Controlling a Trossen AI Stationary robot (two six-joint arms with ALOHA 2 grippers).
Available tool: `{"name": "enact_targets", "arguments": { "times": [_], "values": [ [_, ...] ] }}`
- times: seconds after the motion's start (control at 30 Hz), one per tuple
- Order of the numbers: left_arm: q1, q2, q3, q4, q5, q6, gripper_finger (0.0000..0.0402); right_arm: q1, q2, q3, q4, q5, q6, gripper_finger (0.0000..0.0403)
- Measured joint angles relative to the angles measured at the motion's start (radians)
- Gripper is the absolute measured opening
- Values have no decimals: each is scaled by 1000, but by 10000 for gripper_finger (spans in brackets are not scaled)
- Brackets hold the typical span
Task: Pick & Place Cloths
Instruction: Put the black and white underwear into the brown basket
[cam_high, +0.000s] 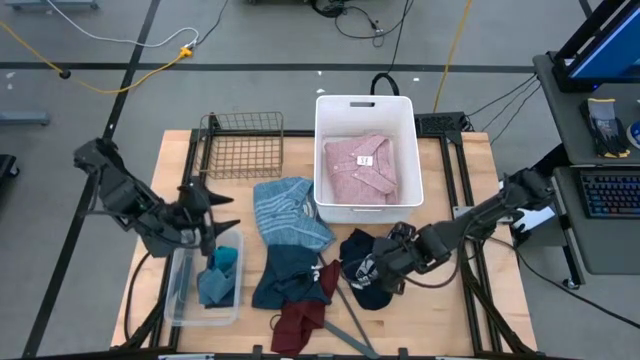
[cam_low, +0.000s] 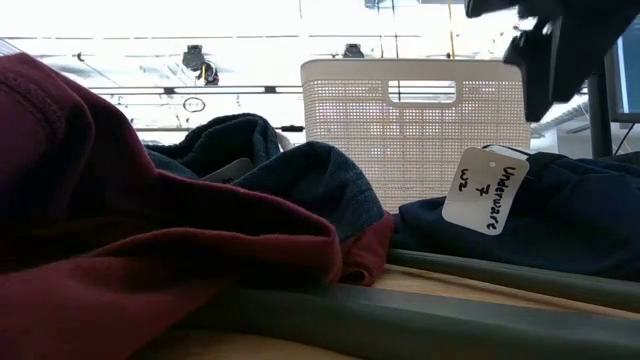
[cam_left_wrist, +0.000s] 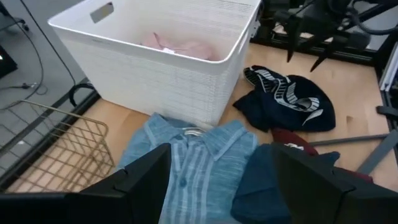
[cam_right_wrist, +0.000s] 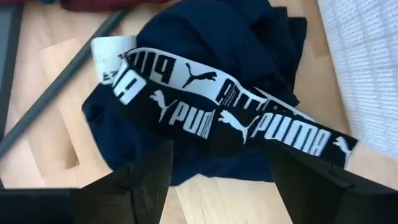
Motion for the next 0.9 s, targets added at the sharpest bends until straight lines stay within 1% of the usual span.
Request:
{"name": "enact_targets", "arguments": {
  "times": [0.17, 0.37, 0.47, 0.57, 0.7, 0.8, 0.9],
  "values": [
    [0, -27, -78, 86, 0, 19, 261, -6, 0, -77, 107, -2, 38, 252],
    [1, -108, -128, 151, -4, 103, 253, -24, 0, -157, 151, 0, 89, 251],
    [15, -155, -166, 216, -1, 157, 253, -28, 0, -206, 217, -1, 103, 251],
    [34, -194, -209, 264, 15, 194, 253, -34, 0, -262, 275, -1, 142, 251],
    [67, -231, -269, 332, 69, 231, 253, -47, 0, -329, 330, 2, 194, 250],
    [88, -252, -298, 381, 120, 259, 253, -49, -1, -362, 336, 2, 224, 233],
    [104, -260, -300, 392, 156, 271, 253, -49, 0, -386, 335, -1, 246, 196]
  ]
}}
